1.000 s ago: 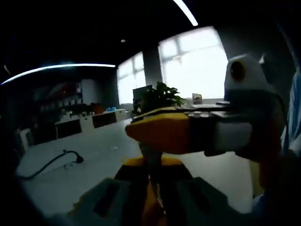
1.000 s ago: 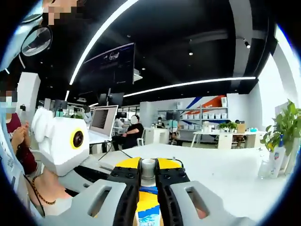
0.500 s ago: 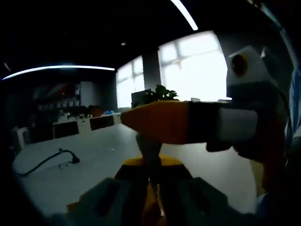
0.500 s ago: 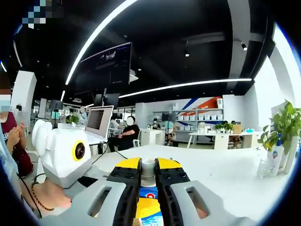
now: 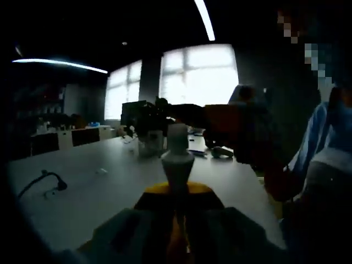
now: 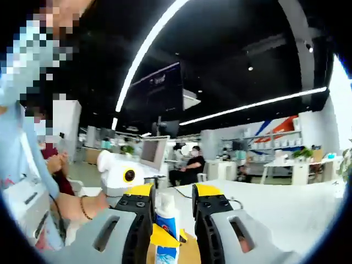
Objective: Pick up the toothpaste unscrew the cap squeeze it onto the small board screw the cap back on and return it to the table
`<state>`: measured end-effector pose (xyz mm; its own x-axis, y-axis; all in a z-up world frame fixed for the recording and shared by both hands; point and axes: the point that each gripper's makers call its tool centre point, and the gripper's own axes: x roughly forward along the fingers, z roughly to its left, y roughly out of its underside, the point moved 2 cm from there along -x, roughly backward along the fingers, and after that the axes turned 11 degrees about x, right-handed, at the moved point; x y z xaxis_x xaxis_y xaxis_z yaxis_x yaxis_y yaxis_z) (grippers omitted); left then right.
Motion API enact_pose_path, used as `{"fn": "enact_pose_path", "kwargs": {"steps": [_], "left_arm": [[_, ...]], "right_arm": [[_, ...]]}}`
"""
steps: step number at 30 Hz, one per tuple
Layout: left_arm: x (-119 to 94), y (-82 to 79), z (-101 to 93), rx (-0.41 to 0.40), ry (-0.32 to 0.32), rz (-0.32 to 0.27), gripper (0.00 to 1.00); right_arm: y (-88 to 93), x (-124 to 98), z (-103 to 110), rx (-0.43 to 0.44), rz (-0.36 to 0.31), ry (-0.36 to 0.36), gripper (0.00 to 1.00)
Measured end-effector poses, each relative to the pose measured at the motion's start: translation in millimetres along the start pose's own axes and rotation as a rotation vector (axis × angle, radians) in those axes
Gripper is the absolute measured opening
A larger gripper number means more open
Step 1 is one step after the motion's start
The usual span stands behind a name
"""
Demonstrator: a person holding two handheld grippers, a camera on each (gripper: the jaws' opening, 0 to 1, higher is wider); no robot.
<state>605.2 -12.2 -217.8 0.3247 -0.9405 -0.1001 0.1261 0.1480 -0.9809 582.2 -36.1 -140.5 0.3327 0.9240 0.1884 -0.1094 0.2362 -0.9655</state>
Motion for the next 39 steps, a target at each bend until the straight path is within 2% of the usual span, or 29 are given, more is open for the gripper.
{"fn": "enact_pose_path", "kwargs": {"steps": [2, 4, 6, 8, 9, 11, 13, 14, 15, 17, 19, 21, 22, 23, 26, 27, 29, 30, 32, 33, 37, 38, 39], "left_arm": [[-0.5, -1.7, -2.9, 0.016, 0.03, -0.014, 0.05], [-0.3, -3.6, -7.5, 0.016, 0.074, -0.03, 0.05], [1.0, -2.3, -9.4, 0.03, 0.088, -0.027, 0.05], [1.9, -3.2, -10.3, 0.031, 0.093, -0.031, 0.05], [2.3, -3.8, -11.7, 0.039, 0.098, -0.029, 0.05], [3.0, -4.7, -15.4, 0.064, 0.109, -0.021, 0.05], [3.7, -6.0, -20.1, 0.08, 0.13, -0.018, 0.05], [4.5, -6.3, -22.1, 0.085, 0.139, -0.014, 0.05], [4.8, -7.0, -23.2, 0.089, 0.14, -0.013, 0.05], [5.4, -6.5, -24.7, 0.108, 0.143, -0.003, 0.05], [4.7, -6.2, -23.5, 0.108, 0.14, 0.0, 0.05], [3.2, -5.6, -22.6, 0.101, 0.13, 0.001, 0.05], [2.3, -3.7, -19.6, 0.104, 0.105, 0.01, 0.05], [2.1, -3.0, -19.4, 0.105, 0.098, 0.012, 0.05], [1.8, -2.8, -16.7, 0.087, 0.062, 0.016, 0.05], [1.9, -2.6, -16.6, 0.088, 0.055, 0.02, 0.05], [1.3, -2.6, -14.9, 0.066, 0.011, 0.035, 0.05], [0.9, -2.1, -14.0, 0.072, -0.01, 0.043, 0.05], [-0.3, -0.2, -11.2, 0.12, -0.064, 0.068, 0.05], [0.2, -0.2, -11.8, 0.119, -0.078, 0.07, 0.05], [0.3, -1.4, -12.8, 0.091, -0.109, 0.073, 0.05], [-0.1, -2.8, -13.0, 0.088, -0.124, 0.079, 0.05], [-0.4, -4.5, -13.4, 0.087, -0.139, 0.082, 0.05]], "right_arm": [[-1.4, -6.1, -1.3, 0.06, 0.018, -0.167, 0.17], [-0.8, -11.1, -4.8, 0.082, 0.048, -0.289, 0.17], [-3.1, -11.0, -10.7, 0.111, 0.047, -0.338, 0.17], [-4.3, -8.0, -6.6, 0.125, 0.037, -0.447, 0.2], [-0.6, -6.7, -3.2, 0.155, 0.061, -0.494, 0.21], [10.1, 2.1, 0.3, 0.114, 0.103, -0.525, 0.21], [24.3, 6.2, 12.8, 0.035, 0.171, -0.606, 0.22], [25.4, 8.5, 21.9, 0.027, 0.157, -0.66, 0.22], [28.4, 11.0, 29.2, 0.064, 0.178, -0.696, 0.21], [30.3, 21.6, 28.0, 0.02, 0.171, -0.66, 0.13], [29.6, 22.2, 29.7, 0.036, 0.177, -0.677, 0.11], [30.4, 24.2, 24.0, 0.093, 0.187, -0.621, 0.11], [31.5, 25.4, 21.6, 0.098, 0.193, -0.59, 0.11], [31.5, 25.2, 21.0, 0.065, 0.188, -0.574, 0.11], [30.0, 26.9, 15.9, 0.013, 0.19, -0.45, 0.11], [30.0, 26.9, 14.4, -0.036, 0.192, -0.392, 0.11], [29.4, 28.5, 11.7, -0.054, 0.185, -0.282, 0.1], [29.2, 29.2, 10.2, -0.067, 0.185, -0.239, 0.1], [30.5, 29.7, 8.3, -0.106, 0.188, -0.12, 0.1], [30.1, 29.6, 6.5, -0.117, 0.184, -0.051, 0.1], [29.8, 28.5, 3.6, -0.072, 0.149, 0.195, 0.1], [26.8, 29.6, 4.4, -0.153, 0.133, 0.226, 0.1], [26.5, 29.7, 4.3, -0.145, 0.117, 0.262, 0.1]]}}
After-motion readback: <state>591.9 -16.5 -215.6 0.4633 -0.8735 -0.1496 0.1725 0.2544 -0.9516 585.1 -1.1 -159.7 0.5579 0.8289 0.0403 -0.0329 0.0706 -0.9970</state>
